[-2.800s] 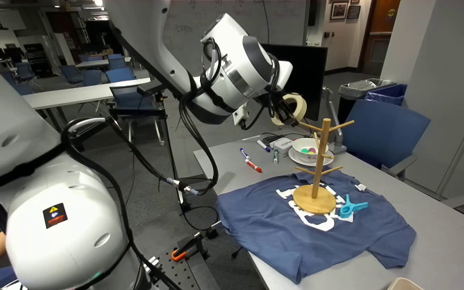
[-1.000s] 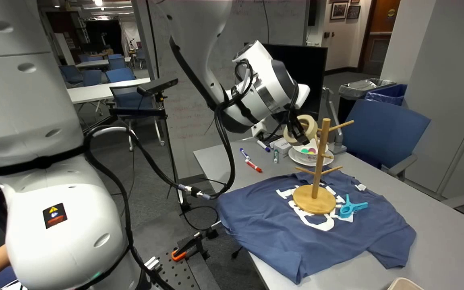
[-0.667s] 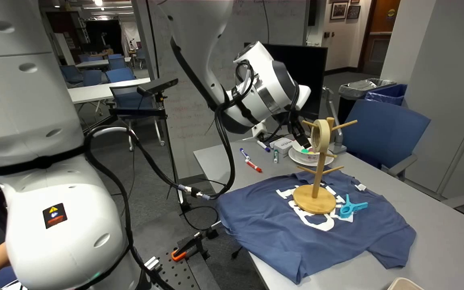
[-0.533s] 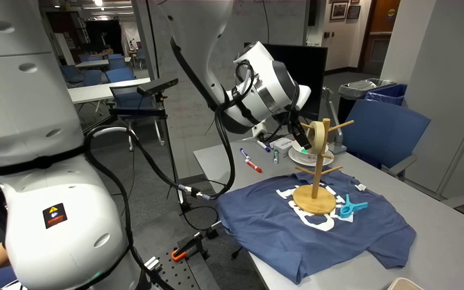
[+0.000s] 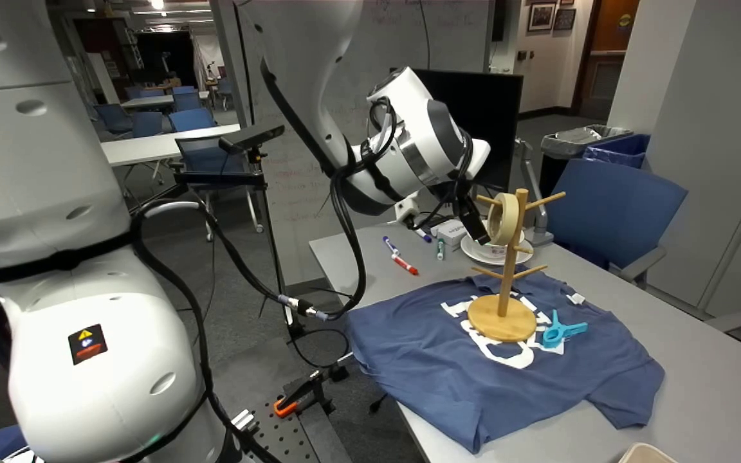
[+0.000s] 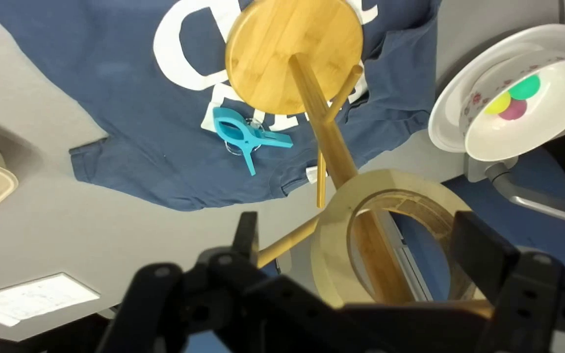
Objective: Put the masking tape on the top left handle
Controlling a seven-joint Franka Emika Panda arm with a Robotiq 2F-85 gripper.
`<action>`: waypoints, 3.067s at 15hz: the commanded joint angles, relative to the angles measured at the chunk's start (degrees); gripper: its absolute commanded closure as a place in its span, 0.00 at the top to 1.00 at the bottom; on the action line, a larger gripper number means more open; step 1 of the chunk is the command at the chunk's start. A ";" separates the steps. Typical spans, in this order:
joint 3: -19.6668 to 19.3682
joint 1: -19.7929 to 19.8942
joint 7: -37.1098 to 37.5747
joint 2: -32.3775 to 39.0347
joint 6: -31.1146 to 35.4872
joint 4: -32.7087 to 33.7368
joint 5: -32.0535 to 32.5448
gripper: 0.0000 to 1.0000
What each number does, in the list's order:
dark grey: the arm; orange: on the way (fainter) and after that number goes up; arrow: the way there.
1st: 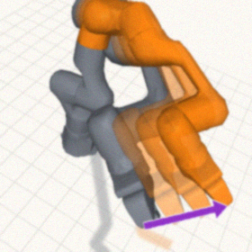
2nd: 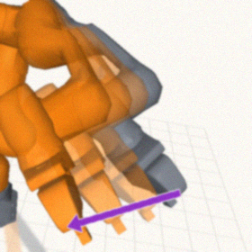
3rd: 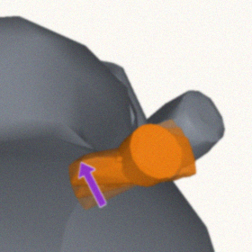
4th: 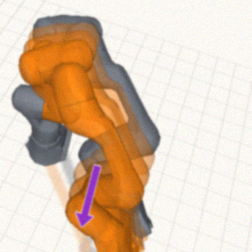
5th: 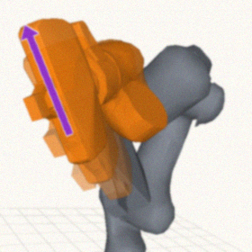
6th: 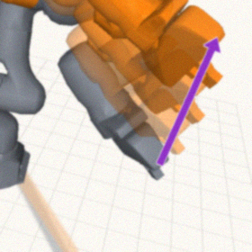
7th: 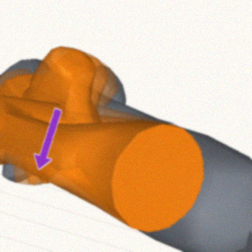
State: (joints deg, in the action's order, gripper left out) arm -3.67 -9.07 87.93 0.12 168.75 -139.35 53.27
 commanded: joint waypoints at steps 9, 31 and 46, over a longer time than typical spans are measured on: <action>-0.26 -2.66 -17.63 -23.28 -5.07 -14.47 -9.62 1.00; -0.09 -3.35 -16.25 -28.95 -7.34 -15.21 -7.93 1.00; -0.09 -3.35 -16.25 -28.95 -7.34 -15.21 -7.93 1.00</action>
State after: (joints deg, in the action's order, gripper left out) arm -3.76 -12.42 71.69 -28.82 161.41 -154.56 45.34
